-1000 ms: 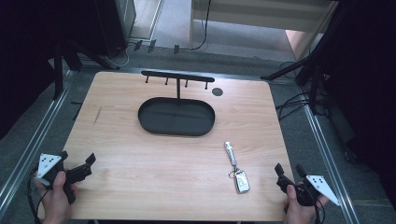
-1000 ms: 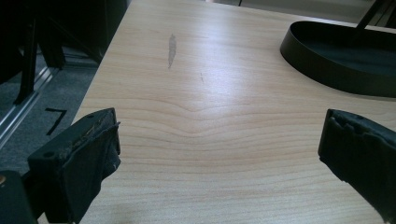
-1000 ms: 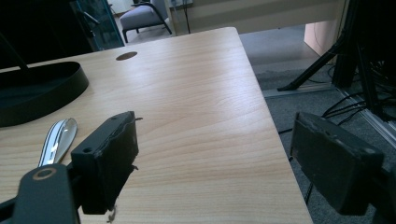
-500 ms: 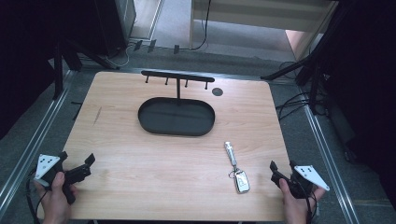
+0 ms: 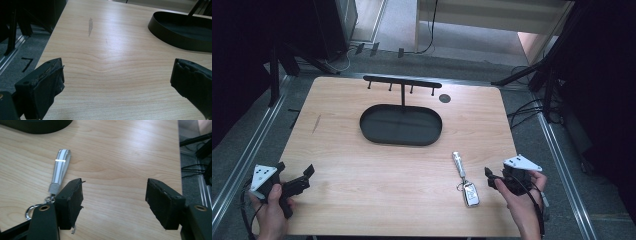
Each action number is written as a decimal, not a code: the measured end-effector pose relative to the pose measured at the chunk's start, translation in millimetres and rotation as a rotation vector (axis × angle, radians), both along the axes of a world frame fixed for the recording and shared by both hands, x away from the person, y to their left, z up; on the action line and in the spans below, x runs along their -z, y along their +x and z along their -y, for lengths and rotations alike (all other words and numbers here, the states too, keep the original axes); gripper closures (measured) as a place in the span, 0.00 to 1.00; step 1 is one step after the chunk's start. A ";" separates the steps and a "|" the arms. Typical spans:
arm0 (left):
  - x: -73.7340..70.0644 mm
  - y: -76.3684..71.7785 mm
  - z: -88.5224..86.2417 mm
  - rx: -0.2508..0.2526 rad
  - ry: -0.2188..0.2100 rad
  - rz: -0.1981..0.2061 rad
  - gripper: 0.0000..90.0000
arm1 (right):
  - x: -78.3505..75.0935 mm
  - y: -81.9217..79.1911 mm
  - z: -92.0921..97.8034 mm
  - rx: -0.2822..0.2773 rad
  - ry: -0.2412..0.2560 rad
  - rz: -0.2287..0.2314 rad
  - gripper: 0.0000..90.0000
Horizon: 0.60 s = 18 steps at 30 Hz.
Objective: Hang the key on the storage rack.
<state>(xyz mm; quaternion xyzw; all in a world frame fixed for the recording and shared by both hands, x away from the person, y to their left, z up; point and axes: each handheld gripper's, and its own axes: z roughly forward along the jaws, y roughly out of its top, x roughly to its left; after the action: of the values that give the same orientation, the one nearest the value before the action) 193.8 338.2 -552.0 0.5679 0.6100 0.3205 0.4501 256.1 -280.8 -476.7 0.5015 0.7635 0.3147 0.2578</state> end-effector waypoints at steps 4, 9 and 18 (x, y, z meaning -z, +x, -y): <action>0.0 0.0 0.1 0.001 0.000 0.000 0.00 | -2.4 1.6 -10.9 -0.023 0.006 -0.039 0.34; -0.1 0.8 0.7 0.003 0.006 -0.007 0.00 | -3.3 4.5 -29.3 0.016 0.020 -0.123 0.43; 0.1 1.2 -0.1 0.007 -0.006 -0.013 0.00 | -6.8 18.8 -59.3 -0.062 0.001 -0.263 0.57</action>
<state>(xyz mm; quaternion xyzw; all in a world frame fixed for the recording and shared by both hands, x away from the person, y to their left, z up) 195.0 338.3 -552.0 0.5708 0.6118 0.3134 0.4491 274.9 -221.5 -469.9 0.5149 0.8056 0.2545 0.1452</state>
